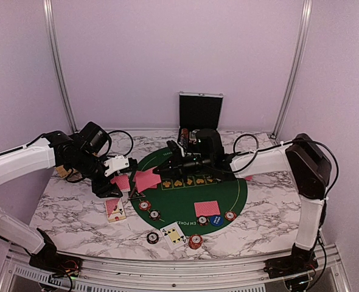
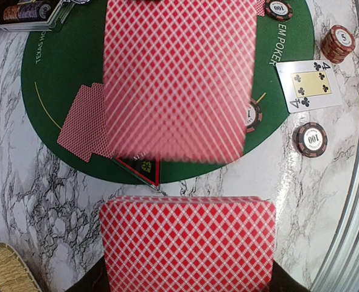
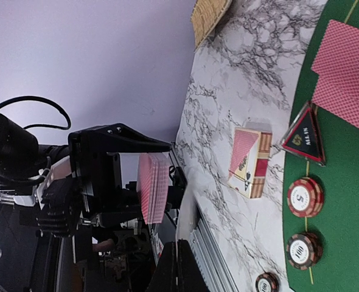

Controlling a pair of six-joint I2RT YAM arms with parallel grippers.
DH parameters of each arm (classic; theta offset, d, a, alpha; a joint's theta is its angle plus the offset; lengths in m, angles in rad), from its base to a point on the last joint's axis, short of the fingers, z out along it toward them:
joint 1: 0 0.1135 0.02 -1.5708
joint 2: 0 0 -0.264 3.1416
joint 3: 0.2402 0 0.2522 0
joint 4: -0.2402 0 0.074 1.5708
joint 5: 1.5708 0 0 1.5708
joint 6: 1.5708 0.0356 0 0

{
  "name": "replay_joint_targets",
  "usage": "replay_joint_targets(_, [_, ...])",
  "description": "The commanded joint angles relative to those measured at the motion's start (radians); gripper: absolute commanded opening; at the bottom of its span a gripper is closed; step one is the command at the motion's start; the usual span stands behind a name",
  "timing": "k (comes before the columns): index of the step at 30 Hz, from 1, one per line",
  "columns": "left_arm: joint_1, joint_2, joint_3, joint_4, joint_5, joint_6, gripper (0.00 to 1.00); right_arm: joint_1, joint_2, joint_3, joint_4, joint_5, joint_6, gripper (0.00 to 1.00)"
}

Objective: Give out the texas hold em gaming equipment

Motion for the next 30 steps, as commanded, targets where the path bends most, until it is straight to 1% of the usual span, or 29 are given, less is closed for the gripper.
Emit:
replay_joint_targets(1, [0.001,-0.031,0.001,0.008,0.001,0.005,0.00,-0.073,-0.110,-0.104,-0.040,-0.016,-0.042,0.00])
replay_joint_targets(9, [0.001,-0.031,-0.001,0.008,0.005,0.002,0.00,-0.231,-0.302,-0.333,-0.230,0.005,-0.190,0.00])
replay_joint_targets(14, [0.000,-0.027,0.001,0.007,0.010,0.002,0.00,-0.321,-0.334,-0.420,-0.352,0.042,-0.315,0.00])
replay_joint_targets(19, [0.000,-0.029,-0.004,0.007,0.010,0.003,0.00,-0.355,-0.309,-0.428,-0.425,0.106,-0.406,0.00])
replay_joint_targets(21, [0.001,-0.029,-0.005,0.006,0.010,0.004,0.00,-0.356,-0.291,-0.412,-0.493,0.140,-0.444,0.00])
replay_joint_targets(25, [0.001,-0.034,-0.007,0.006,0.013,0.003,0.00,-0.356,-0.270,-0.389,-0.539,0.178,-0.486,0.00])
replay_joint_targets(30, [0.001,-0.040,-0.010,0.005,0.018,0.002,0.00,-0.356,-0.268,-0.366,-0.644,0.253,-0.551,0.00])
